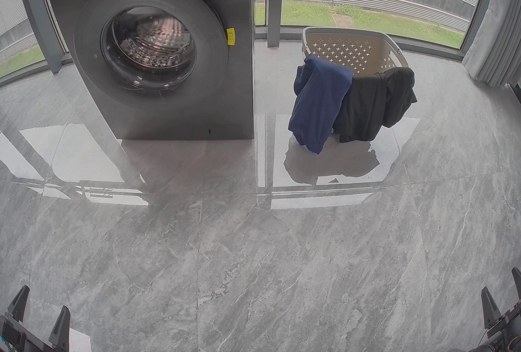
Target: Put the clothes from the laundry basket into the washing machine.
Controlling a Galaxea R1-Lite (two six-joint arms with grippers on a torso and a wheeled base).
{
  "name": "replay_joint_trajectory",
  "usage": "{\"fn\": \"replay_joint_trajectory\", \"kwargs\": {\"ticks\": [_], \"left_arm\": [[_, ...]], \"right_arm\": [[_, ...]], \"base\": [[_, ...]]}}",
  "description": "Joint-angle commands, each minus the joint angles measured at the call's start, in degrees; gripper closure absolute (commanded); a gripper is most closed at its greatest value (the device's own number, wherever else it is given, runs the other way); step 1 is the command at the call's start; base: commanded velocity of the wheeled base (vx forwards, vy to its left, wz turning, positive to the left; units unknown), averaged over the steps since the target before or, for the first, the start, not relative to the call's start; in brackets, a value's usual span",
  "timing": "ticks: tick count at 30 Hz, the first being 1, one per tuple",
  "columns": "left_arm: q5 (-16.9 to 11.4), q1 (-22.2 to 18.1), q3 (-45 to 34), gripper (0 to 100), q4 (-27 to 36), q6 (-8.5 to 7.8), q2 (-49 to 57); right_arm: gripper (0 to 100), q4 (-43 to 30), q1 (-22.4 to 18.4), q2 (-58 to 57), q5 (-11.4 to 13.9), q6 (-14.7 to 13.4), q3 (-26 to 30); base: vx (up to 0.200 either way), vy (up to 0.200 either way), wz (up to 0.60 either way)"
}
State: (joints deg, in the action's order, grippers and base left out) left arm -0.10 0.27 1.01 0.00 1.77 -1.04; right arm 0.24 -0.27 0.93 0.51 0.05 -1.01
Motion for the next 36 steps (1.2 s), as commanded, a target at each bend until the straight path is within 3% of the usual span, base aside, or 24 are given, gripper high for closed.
{"fn": "replay_joint_trajectory", "kwargs": {"ticks": [1, 11, 20, 36], "left_arm": [[0.01, 0.00, -0.84, 0, 0.00, 0.08, 0.68], [0.19, 0.00, -0.84, 0, 0.00, 0.25, 0.68], [0.19, 0.00, -0.84, 0, 0.09, 0.34, 0.68], [0.19, 0.00, -0.92, 0, 0.00, 0.34, 0.68]], "right_arm": [[0, 0.02, 0.00, -0.84, 0.02, 0.04, 1.01], [0, 0.02, 0.09, -0.84, 0.02, -0.05, 1.01], [0, 0.02, 0.09, -0.84, 0.02, -0.05, 1.01], [0, 0.02, 0.09, -0.84, 0.02, -0.05, 1.01]], "base": [[0.200, 0.000, 0.00], [0.200, 0.000, 0.00], [0.000, 0.000, 0.00], [0.000, -0.200, 0.00]]}}
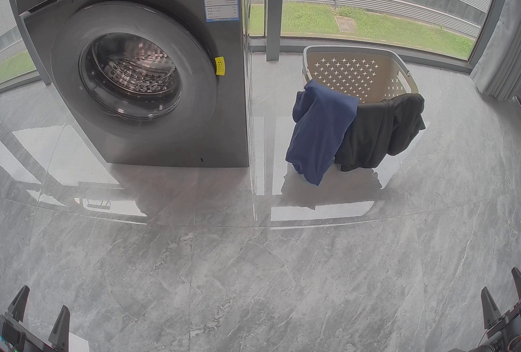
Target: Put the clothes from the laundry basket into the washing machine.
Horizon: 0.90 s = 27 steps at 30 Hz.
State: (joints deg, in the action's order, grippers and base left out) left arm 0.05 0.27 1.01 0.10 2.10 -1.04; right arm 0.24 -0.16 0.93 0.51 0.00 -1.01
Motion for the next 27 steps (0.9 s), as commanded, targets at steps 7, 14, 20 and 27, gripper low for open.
{"fn": "replay_joint_trajectory", "kwargs": {"ticks": [7, 14, 20, 27], "left_arm": [[0.39, 0.00, -0.84, 0, -0.01, 0.01, 0.68], [0.30, 0.00, -0.84, 0, -0.01, 0.10, 0.68], [0.30, 0.00, -0.84, 0, -0.01, 0.10, 0.68], [0.39, 0.00, -0.84, 0, -0.01, 0.10, 0.68]], "right_arm": [[0, 0.11, -0.02, -0.84, 0.02, 0.09, 1.01], [0, 0.11, -0.11, -0.84, 0.02, 0.09, 1.01], [0, 0.11, -0.11, -0.84, 0.02, 0.00, 1.01], [0, 0.02, -0.11, -0.84, 0.02, 0.00, 1.01]], "base": [[0.000, -0.057, 0.00], [0.086, 0.000, -0.51], [0.200, 0.000, 0.00], [0.200, 0.000, 0.00]]}}
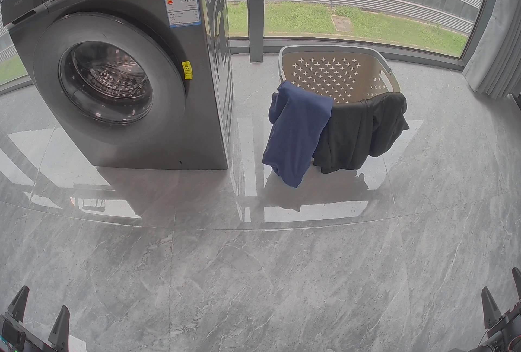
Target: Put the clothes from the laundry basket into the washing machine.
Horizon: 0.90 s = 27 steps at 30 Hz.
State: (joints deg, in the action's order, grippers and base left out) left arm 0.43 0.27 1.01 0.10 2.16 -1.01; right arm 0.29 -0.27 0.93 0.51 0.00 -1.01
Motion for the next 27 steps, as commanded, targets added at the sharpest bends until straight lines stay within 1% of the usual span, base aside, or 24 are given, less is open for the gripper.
{"fn": "replay_joint_trajectory", "kwargs": {"ticks": [1, 2, 8, 11, 14, 27], "left_arm": [[0.01, 0.00, -0.84, 0, -0.01, 0.04, 0.66], [-0.08, 0.00, -0.84, 0, -0.01, -0.05, 0.66], [0.01, 0.00, -0.84, 0, -0.01, 0.13, 0.66], [0.01, 0.00, -0.84, 0, -0.01, 0.13, 0.66], [0.01, 0.00, -0.84, 0, -0.01, 0.13, 0.66], [0.01, 0.00, -0.84, 0, -0.01, 0.13, 0.66]], "right_arm": [[0, -0.03, 0.00, -0.84, 0.02, 0.00, 1.01], [0, -0.03, 0.00, -0.84, -0.07, 0.00, 1.01], [0, 0.06, 0.09, -0.84, 0.02, 0.09, 1.01], [0, 0.06, 0.09, -0.84, 0.02, 0.18, 1.01], [0, 0.06, 0.09, -0.84, 0.02, 0.00, 1.01], [0, 0.06, 0.09, -0.84, 0.02, 0.00, 1.01]], "base": [[0.200, 0.000, 0.00], [0.200, 0.000, 0.00], [0.000, 0.000, 0.00], [0.000, 0.000, -0.60], [0.000, 0.000, 0.00], [0.200, 0.000, 0.00]]}}
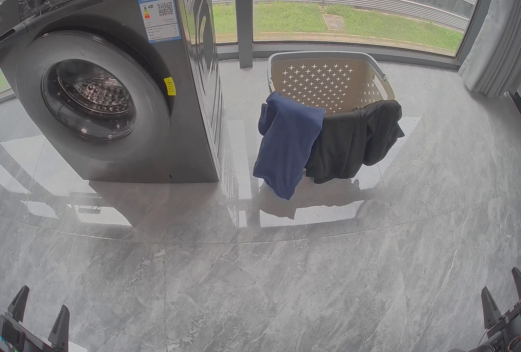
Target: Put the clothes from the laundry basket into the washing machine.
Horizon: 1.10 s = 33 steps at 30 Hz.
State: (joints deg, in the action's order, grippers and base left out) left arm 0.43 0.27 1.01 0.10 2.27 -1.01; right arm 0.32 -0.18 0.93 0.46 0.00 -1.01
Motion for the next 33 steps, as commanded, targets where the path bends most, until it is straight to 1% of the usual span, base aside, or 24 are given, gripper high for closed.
{"fn": "replay_joint_trajectory", "kwargs": {"ticks": [1, 8, 17, 33], "left_arm": [[0.01, 0.00, -0.84, 0, -0.01, 0.02, 0.66], [0.10, 0.00, -0.84, 0, -0.01, 0.02, 0.66], [0.10, 0.00, -0.84, 0, -0.01, 0.02, 0.66], [0.10, 0.00, -0.84, 0, -0.01, 0.02, 0.66]], "right_arm": [[0, -0.05, 0.01, -0.84, 0.06, 0.00, 1.01], [0, 0.03, 0.01, -0.84, 0.06, 0.00, 1.01], [0, 0.03, 0.01, -0.84, -0.02, 0.00, 1.01], [0, 0.03, 0.01, -0.93, 0.06, 0.00, 1.01]], "base": [[0.200, 0.000, 0.00], [0.200, 0.000, 0.00], [0.000, 0.000, 0.00], [0.000, -0.200, 0.00]]}}
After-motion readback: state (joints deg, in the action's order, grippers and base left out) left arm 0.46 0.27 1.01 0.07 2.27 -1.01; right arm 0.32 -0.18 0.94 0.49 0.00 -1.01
